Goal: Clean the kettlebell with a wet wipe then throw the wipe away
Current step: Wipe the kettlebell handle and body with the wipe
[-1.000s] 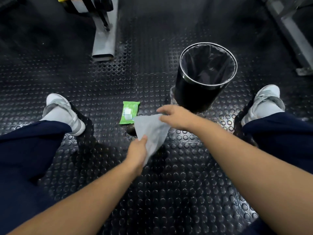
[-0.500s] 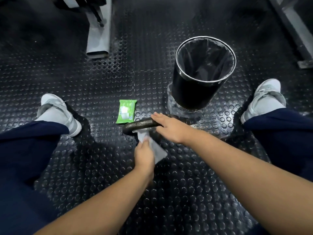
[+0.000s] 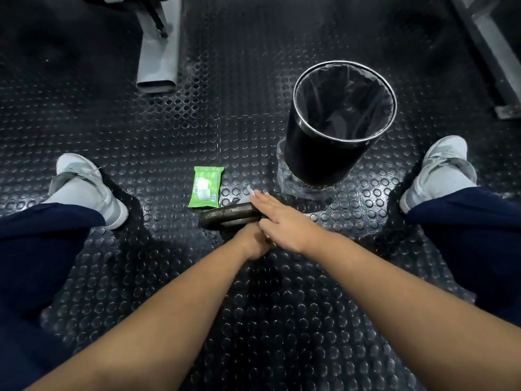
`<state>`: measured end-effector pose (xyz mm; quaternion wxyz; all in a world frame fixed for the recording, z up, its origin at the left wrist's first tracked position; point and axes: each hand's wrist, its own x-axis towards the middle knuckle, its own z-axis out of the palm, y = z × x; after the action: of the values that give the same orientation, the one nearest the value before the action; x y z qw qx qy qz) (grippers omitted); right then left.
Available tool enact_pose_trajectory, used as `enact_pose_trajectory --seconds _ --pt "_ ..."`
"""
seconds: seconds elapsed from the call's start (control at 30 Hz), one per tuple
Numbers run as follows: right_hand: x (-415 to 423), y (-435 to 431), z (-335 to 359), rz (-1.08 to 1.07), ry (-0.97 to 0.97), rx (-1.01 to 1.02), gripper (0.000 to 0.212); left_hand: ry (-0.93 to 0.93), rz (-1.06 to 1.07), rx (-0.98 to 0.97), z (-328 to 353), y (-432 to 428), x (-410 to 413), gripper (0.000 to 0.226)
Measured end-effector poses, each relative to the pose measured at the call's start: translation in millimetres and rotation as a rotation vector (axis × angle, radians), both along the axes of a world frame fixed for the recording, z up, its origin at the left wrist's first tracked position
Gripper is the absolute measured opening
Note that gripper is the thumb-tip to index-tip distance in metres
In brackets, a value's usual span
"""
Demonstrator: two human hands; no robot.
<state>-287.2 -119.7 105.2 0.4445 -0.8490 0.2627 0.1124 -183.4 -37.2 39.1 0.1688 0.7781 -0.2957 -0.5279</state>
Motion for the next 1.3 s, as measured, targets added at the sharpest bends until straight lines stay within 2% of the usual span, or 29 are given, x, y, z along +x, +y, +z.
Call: enact_pose_trajectory --seconds 0.03,0.07,0.13,0.37,0.4,0.47,0.53,0.57,0.6,0.67,0.77,0.83,0.9,0.97,1.07,1.1,1.17,1.23,1.3 --pt "-0.5 0.6 -0.5 0.006 -0.001 -0.007 0.068 -0.015 -0.095 -0.01 9.5 -4.4 -1.0 0.05" --pt "0.0 1.9 -1.5 0.013 0.004 -0.016 0.068 0.069 -0.12 -0.028 13.5 -6.2 -3.5 0.05" --pt "0.4 4.6 -3.1 0.036 0.024 -0.043 0.071 0.243 0.039 -0.111 19.3 -8.3 -3.8 0.044" --pt "-0.2 14.2 -7.3 0.042 0.005 -0.101 0.072 0.04 0.041 -0.429 -7.2 38.5 -10.5 0.044" --pt "-0.1 15.1 -8.9 0.045 0.008 -0.111 0.073 0.05 0.007 -0.417 -8.7 41.0 -12.5 0.043" --pt "0.3 14.9 -9.2 0.049 0.02 -0.108 0.074 -0.075 -0.131 -0.331 -6.3 35.2 -9.3 0.045" --pt "0.8 13.7 -8.5 0.051 0.029 -0.093 0.074 -0.27 -0.463 -0.124 -0.2 23.0 -0.3 0.055" --pt "1.2 13.2 -7.7 0.053 0.03 -0.088 0.074 -0.357 -0.585 -0.048 4.4 15.7 3.0 0.057" --pt "1.3 13.0 -7.5 0.054 0.029 -0.088 0.074 -0.369 -0.635 -0.04 7.2 9.7 3.6 0.057" --pt "1.1 13.4 -7.3 0.046 0.025 -0.097 0.074 -0.269 -0.57 -0.129 9.4 4.4 3.6 0.059" --pt "-4.4 13.1 -7.8 0.033 0.014 -0.091 0.073 -0.086 -0.262 -0.322 -4.9 28.3 6.2 0.049" --pt "-6.2 12.1 -8.1 0.032 0.007 -0.085 0.072 -0.111 -0.17 -0.326 -20.2 49.8 7.5 0.042" --pt "-3.6 12.7 -8.5 0.037 0.007 -0.096 0.073 -0.19 -0.196 -0.311 -23.7 53.3 4.7 0.048" --pt "-0.6 15.7 -7.8 0.041 0.013 -0.106 0.074 -0.238 -0.319 -0.246 -18.3 40.4 5.0 0.053" --pt "1.4 16.3 -5.4 0.038 0.024 -0.095 0.075 -0.336 -0.545 -0.073 0.8 11.4 11.3 0.045" --pt "1.7 16.0 -5.4 0.034 0.027 -0.091 0.076 -0.329 -0.565 -0.078 6.2 5.6 12.7 0.047" --pt "1.9 16.1 -6.8 0.024 0.031 -0.094 0.076 -0.22 -0.528 -0.147 14.0 7.0 12.9 0.056" --pt "1.6 16.8 -7.6 0.019 0.029 -0.103 0.075 -0.093 -0.329 -0.259 8.9 25.4 15.9 0.05" --pt "0.5 16.9 -7.9 0.008 0.022 -0.119 0.074 -0.105 -0.237 -0.284 -4.8 46.1 15.3 0.044"
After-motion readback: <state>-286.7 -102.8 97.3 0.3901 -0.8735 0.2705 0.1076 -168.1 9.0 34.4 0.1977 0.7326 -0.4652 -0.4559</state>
